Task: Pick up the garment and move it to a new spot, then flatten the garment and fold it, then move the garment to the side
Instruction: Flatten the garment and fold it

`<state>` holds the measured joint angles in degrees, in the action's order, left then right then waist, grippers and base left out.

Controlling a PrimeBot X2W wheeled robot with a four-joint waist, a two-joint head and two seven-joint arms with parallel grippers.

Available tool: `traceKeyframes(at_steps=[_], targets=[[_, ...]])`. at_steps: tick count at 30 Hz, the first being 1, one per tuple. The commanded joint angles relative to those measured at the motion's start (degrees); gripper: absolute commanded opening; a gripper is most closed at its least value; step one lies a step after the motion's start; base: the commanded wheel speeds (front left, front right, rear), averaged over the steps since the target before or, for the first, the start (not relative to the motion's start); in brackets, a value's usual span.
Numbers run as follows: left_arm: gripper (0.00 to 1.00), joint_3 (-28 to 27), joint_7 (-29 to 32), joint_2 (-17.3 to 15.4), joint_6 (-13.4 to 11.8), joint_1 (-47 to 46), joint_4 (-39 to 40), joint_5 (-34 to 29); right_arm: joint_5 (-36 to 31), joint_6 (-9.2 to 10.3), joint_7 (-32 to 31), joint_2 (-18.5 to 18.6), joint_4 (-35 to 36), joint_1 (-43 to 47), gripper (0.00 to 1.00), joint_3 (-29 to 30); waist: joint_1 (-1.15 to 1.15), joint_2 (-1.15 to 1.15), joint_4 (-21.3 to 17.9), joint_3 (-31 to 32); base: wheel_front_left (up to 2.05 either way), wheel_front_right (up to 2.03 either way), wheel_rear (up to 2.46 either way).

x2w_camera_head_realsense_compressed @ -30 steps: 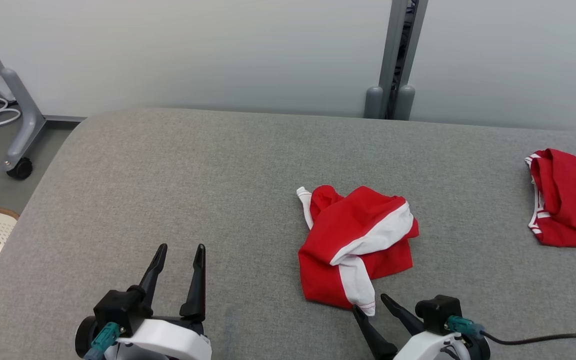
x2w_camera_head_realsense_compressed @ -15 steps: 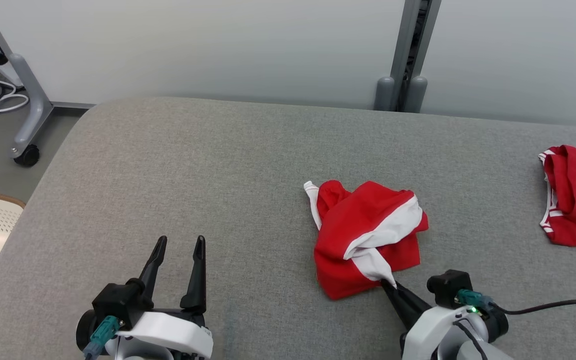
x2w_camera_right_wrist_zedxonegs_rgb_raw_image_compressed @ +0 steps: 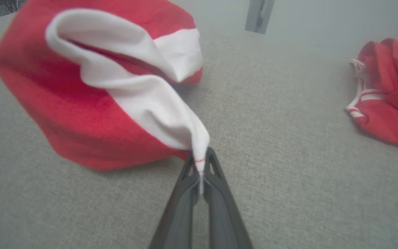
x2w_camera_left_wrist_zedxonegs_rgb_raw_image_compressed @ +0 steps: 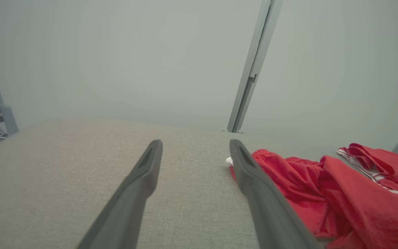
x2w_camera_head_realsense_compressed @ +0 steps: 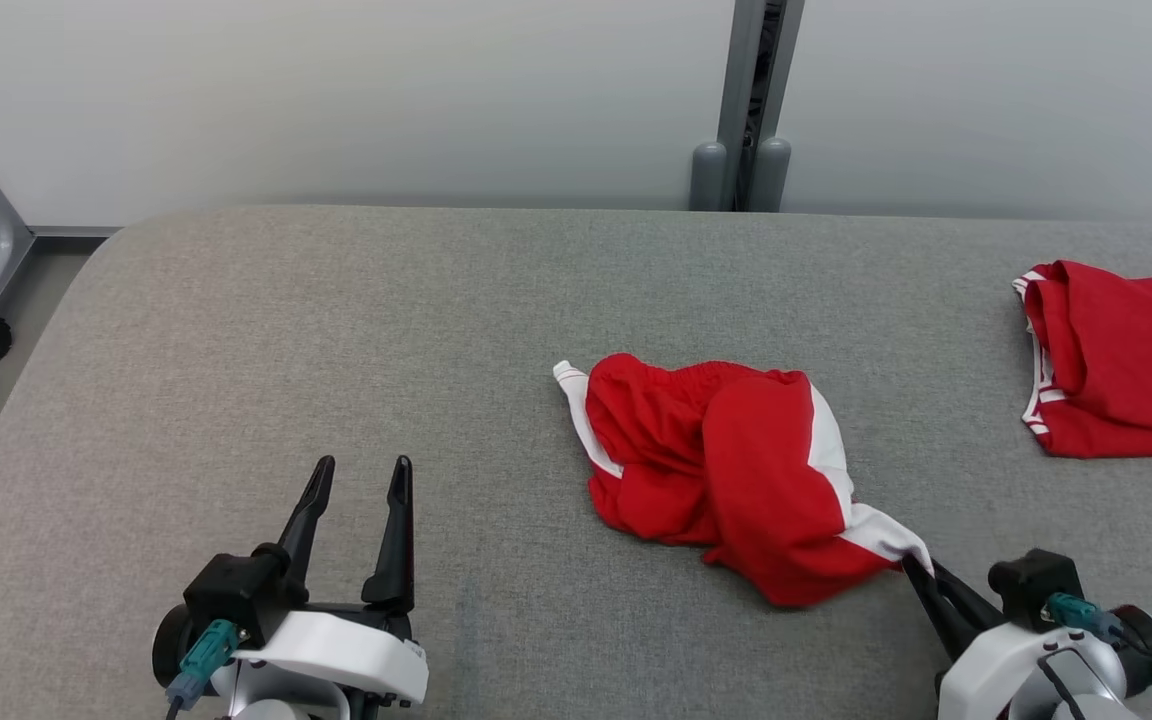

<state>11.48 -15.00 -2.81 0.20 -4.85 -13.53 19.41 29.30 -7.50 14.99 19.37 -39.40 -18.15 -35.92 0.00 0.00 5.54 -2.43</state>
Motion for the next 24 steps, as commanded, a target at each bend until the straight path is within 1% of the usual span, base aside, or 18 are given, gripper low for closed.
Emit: traceKeyframes(at_steps=[1, 5, 6, 7, 8, 10, 14, 15, 16, 18, 24], targets=[[1.0, -0.12, -0.19, -0.2, 0.25, -0.59, 0.0, 0.1, 0.29, 0.01, 0.34, 0.8, -0.07, 1.13, 0.0, -0.48, 0.0, 0.0, -0.64, -0.35, 0.0, 0.0, 0.0], [1.0, -0.09, -0.19, -0.21, 0.32, -0.96, -0.17, 0.01, 1.49, 0.01, 0.34, 1.57, -0.49, 1.25, 0.0, -1.16, 0.0, 0.0, -1.3, -0.64, 0.0, 0.0, 0.0], [1.0, 0.0, -0.19, -0.2, 0.42, -1.16, -0.25, -0.09, 1.81, 0.01, 0.34, 1.74, -0.7, 1.11, 0.23, -1.5, 0.0, 0.0, -1.44, -0.75, 0.0, 0.0, 0.0], [1.0, 0.1, -0.19, -0.2, 0.48, -1.4, -0.33, -0.19, 2.03, 0.01, 0.34, 1.89, -0.77, 0.66, 0.58, -1.44, 0.0, 0.0, -1.57, -0.85, 0.0, 0.0, 0.0], [1.0, 0.17, -0.19, -0.2, 0.58, -1.74, -0.39, -0.32, 2.26, 0.01, 0.34, 1.85, -0.47, 0.03, 1.0, -1.03, 0.0, 0.0, -1.69, -0.96, 0.0, 0.0, 0.0], [1.0, 0.4, -0.19, -0.21, 0.66, -2.32, -0.54, -0.58, 2.08, 0.01, 0.34, 1.57, 0.61, -0.55, 1.0, 0.1, 0.0, 0.0, -1.88, -1.14, 0.0, 0.0, 0.0], [1.0, 1.05, -0.18, -0.2, 1.0, -3.82, -0.91, -1.06, -0.96, 0.01, 0.34, 0.93, 3.4, -1.0, 1.0, 3.6, 0.0, 0.0, -2.28, -1.25, 0.0, 0.0, 0.0], [1.0, 1.14, -0.19, -0.21, 1.05, -4.29, -0.94, -1.2, -2.15, 0.01, 0.33, 0.57, 4.7, -0.99, 1.0, 4.82, 0.0, 0.0, -2.41, -1.26, 0.0, 0.0, 0.0], [1.0, 1.29, -0.18, -0.2, 1.17, -4.88, -1.07, -1.31, -4.05, 0.01, 0.34, -0.65, 7.71, -0.14, 1.0, 7.35, 0.0, 0.0, -2.77, -1.27, 0.0, 0.0, 0.0], [1.0, 1.52, -0.18, -0.19, 1.26, -5.45, -1.22, -1.35, -5.78, 0.01, 0.34, -1.71, 11.29, 0.92, 1.0, 9.24, 0.0, 0.0, -3.14, -1.31, 0.0, 0.0, 0.0], [1.0, 2.74, -0.18, -0.19, 1.63, -7.04, -2.08, -1.68, -8.74, 0.01, 0.34, -5.31, 20.43, 4.44, 1.0, 12.98, 0.0, 0.0, -4.41, -1.34, 0.0, 0.0, 0.0]])
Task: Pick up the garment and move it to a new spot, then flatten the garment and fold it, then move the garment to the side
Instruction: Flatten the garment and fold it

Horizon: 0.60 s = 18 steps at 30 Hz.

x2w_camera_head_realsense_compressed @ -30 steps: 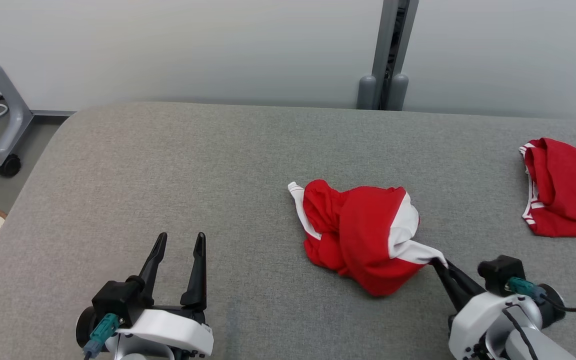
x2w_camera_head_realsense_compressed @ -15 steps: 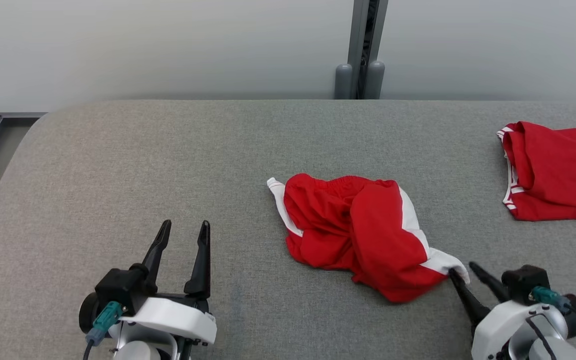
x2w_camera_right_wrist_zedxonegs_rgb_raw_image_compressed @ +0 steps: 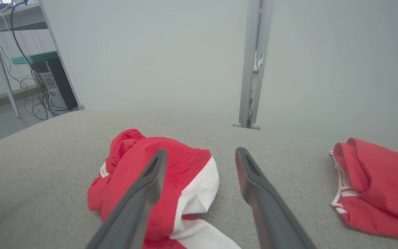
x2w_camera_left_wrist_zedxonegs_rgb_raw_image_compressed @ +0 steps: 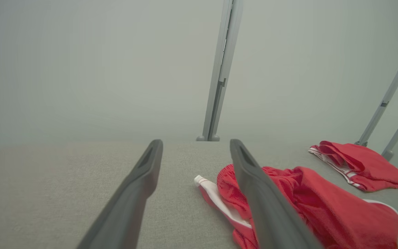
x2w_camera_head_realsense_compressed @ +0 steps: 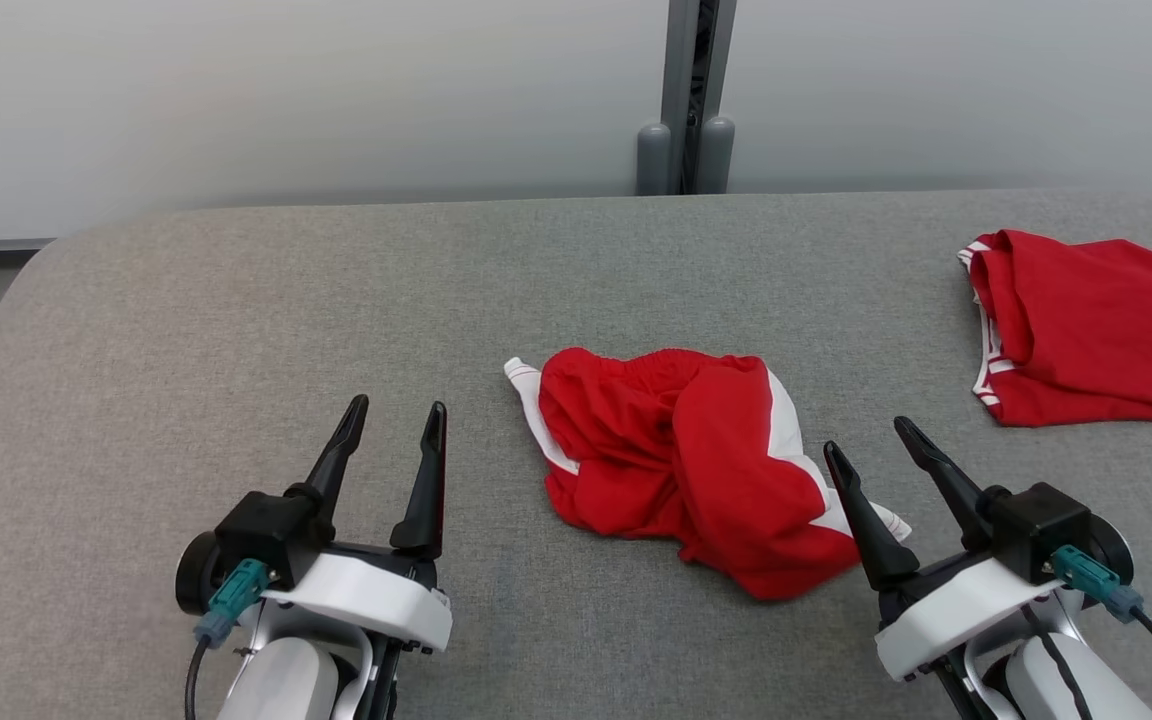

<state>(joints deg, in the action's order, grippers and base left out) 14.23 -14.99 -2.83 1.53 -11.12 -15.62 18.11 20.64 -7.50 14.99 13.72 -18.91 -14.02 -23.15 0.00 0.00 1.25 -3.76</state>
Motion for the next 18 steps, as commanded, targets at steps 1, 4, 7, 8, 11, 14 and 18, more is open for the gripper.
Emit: traceKeyframes(at_steps=[1, 4, 7, 8, 11, 14, 18], targets=[[1.0, 0.21, -0.19, -0.15, 0.39, -1.1, -0.27, -0.43, -0.35, 0.01, 0.33, -0.23, 1.18, 0.85, 1.0, 0.79, 0.0, 0.0, -0.41, -0.07, 0.0, 0.0, 0.0], [1.0, 0.93, -0.19, -0.17, 0.51, -2.51, -1.08, -0.51, -1.35, 0.01, 0.34, -1.77, 4.5, 2.88, 1.0, 2.72, 0.0, 0.0, -1.46, -0.36, 0.0, 0.0, 0.0], [1.0, 1.83, -0.2, -0.19, 0.74, -4.61, -2.8, -1.01, -2.1, 0.01, 0.33, -3.26, 7.17, 4.38, 1.0, 4.84, 0.0, 0.0, -2.99, -0.96, 0.0, 0.0, 0.0], [1.0, 2.14, -0.19, -0.17, 0.93, -5.45, -3.68, -1.17, -2.23, 0.01, 0.33, -3.65, 7.95, 4.98, 1.0, 5.38, 0.0, 0.0, -3.6, -1.23, 0.0, 0.0, 0.0], [1.0, 3.3, 0.36, -0.17, 1.43, -8.78, -6.7, -1.19, -2.73, 0.01, 0.34, -4.56, 9.08, 6.16, 1.0, 7.03, 0.0, 0.0, -5.66, -2.24, 0.0, 0.0, 0.0], [1.0, 5.29, 3.07, -0.2, 2.53, -13.5, -10.31, -1.66, -3.1, 0.01, 0.34, -5.16, 9.92, 6.19, 1.0, 8.01, 0.0, 0.0, -7.95, -3.89, 0.0, 0.0, 0.0], [1.0, 8.99, 9.21, -0.3, 4.4, -21.15, -15.02, -2.28, -3.53, 0.01, 0.33, -5.44, 10.71, 5.7, 1.0, 9.16, 0.0, 0.0, -10.59, -6.15, 0.0, 0.0, 0.0]])
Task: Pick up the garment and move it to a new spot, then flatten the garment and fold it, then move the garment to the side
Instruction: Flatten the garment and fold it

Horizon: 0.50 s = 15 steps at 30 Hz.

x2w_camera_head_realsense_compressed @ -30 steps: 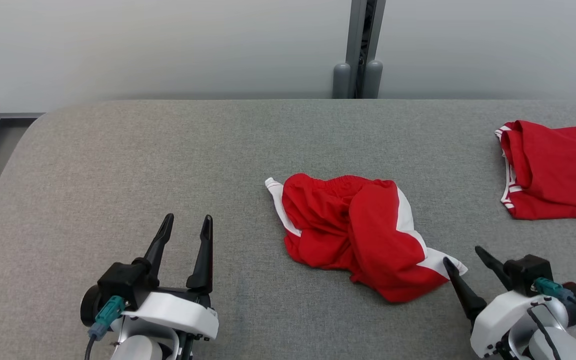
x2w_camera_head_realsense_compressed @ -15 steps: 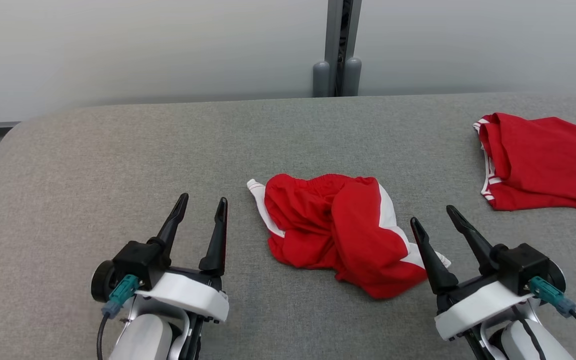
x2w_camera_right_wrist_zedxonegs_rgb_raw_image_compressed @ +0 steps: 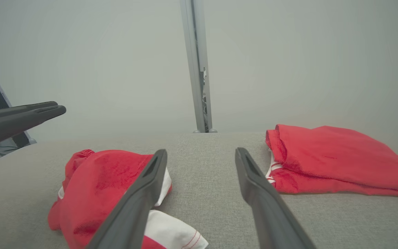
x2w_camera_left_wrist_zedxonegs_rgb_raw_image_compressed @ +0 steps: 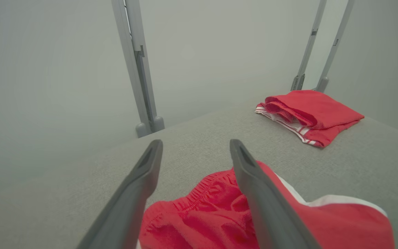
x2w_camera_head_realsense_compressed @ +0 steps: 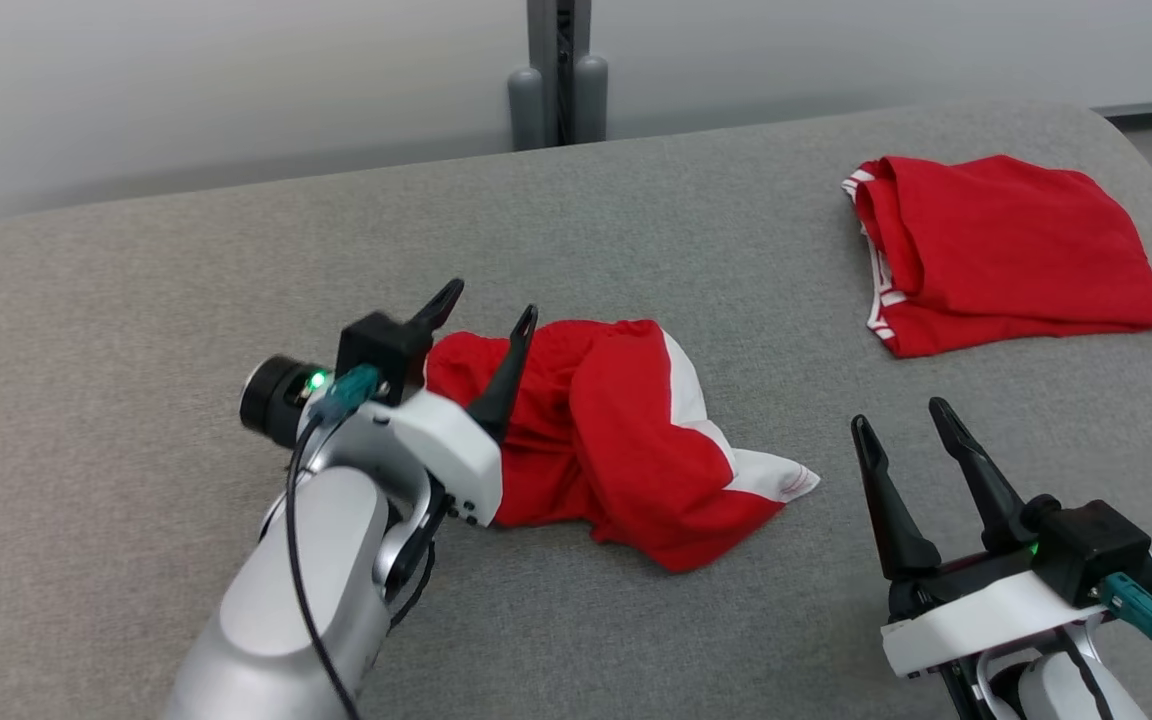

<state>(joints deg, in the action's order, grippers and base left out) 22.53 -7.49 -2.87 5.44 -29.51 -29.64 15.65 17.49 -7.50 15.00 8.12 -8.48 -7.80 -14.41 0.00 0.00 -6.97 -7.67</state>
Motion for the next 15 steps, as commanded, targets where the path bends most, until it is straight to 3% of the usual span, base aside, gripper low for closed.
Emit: traceKeyframes(at_steps=[1, 5, 9, 15], targets=[[1.0, 1.98, 3.37, -0.25, 0.94, -4.8, -1.83, 0.15, -0.44, 0.01, 0.33, 0.15, 0.45, -0.7, 1.0, 0.64, 0.0, 0.0, -2.98, -2.81, 0.0, 0.0, 0.0], [1.0, 5.11, 8.9, -0.22, 1.6, -10.68, -4.24, 1.51, -0.86, 0.01, 0.33, -0.06, 0.99, -1.35, 1.0, 1.31, 0.0, 0.0, -4.54, -4.45, 0.0, 0.0, 0.0], [1.0, 11.3, 16.61, -0.14, 2.09, -17.62, -7.45, 5.47, -1.25, 0.01, 0.33, -0.38, 1.47, -2.33, 1.0, 1.43, 0.0, 0.0, -6.43, -6.14, 0.0, 0.0, 0.0], [1.0, 19.98, 23.03, -0.23, 2.14, -25.3, -11.69, 11.57, -1.61, 0.01, 0.32, -1.28, 1.81, -3.66, 1.0, 0.95, 0.0, 0.0, -8.58, -8.14, 0.0, 0.0, 0.0]])
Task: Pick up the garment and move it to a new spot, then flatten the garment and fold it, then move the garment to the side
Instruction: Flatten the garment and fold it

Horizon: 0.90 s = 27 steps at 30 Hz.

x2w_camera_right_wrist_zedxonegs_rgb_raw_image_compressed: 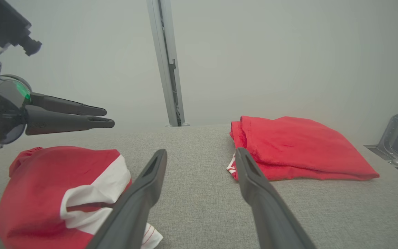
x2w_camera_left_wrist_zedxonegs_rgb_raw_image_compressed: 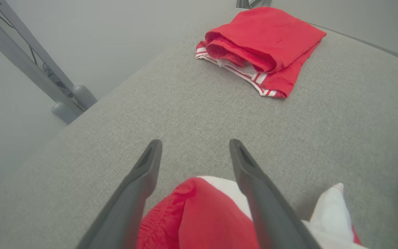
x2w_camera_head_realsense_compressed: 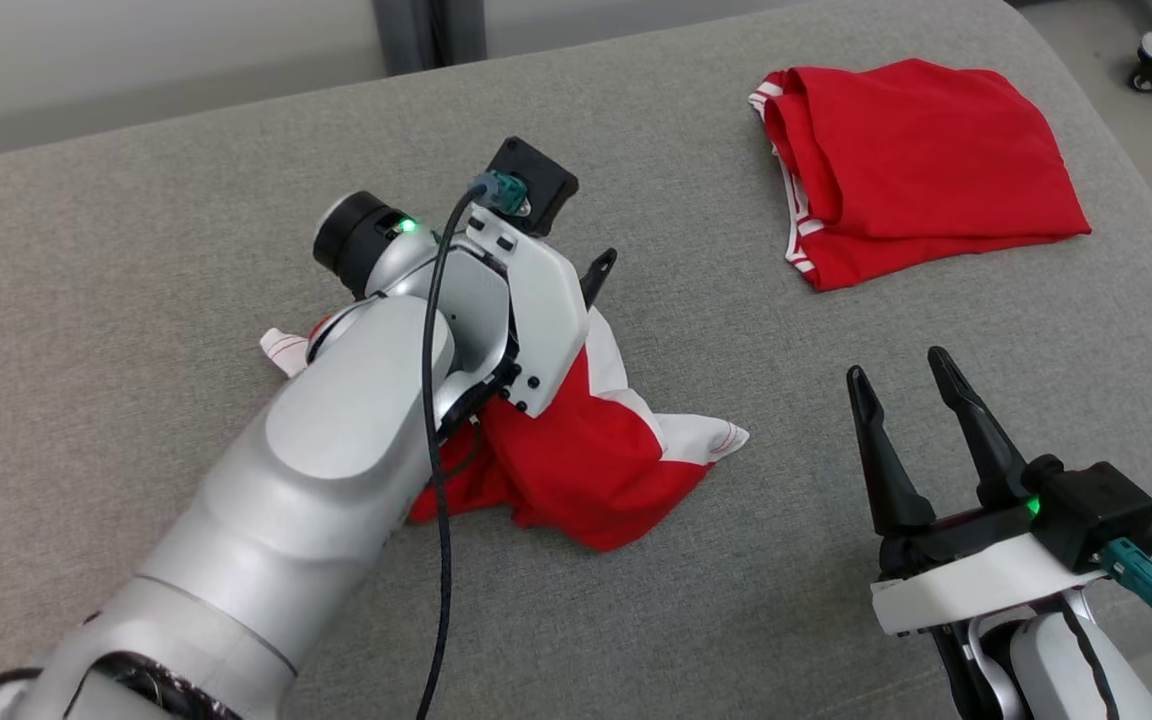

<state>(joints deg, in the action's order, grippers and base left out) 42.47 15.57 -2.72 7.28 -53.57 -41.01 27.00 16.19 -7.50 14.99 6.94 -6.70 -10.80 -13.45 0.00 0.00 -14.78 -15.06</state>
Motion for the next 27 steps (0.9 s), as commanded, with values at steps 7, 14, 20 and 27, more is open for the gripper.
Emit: traceKeyframes(at_steps=[7, 14, 20, 27], targets=[[1.0, 6.03, 5.73, -0.34, 0.17, -6.34, -9.92, 2.68, -0.18, 0.01, 0.33, -0.73, -0.34, -1.9, 1.0, -1.43, 0.0, 0.0, -3.43, -2.34, 0.0, 0.0, 0.0], [1.0, 11.41, 13.08, -0.33, 0.19, -8.09, -15.45, 3.96, 0.02, 0.01, 0.34, -0.9, -0.18, -2.18, 1.0, -0.84, 0.0, 0.0, -4.47, -2.88, 0.0, 0.0, 0.0], [0.0, 14.65, 13.48, -0.31, 0.24, -8.07, -13.98, 6.18, -0.7, 0.01, 0.34, -1.0, 0.11, -1.53, 1.0, 0.09, 0.0, 0.0, -2.81, -2.25, 0.0, 0.0, 0.0], [0.0, 13.7, -0.15, -0.61, 0.21, -6.21, -10.37, 7.8, -1.22, 0.01, 0.34, -0.15, 0.66, -0.3, 1.0, 1.54, 0.0, 0.0, 2.56, -0.67, 0.0, 0.0, 0.0]])
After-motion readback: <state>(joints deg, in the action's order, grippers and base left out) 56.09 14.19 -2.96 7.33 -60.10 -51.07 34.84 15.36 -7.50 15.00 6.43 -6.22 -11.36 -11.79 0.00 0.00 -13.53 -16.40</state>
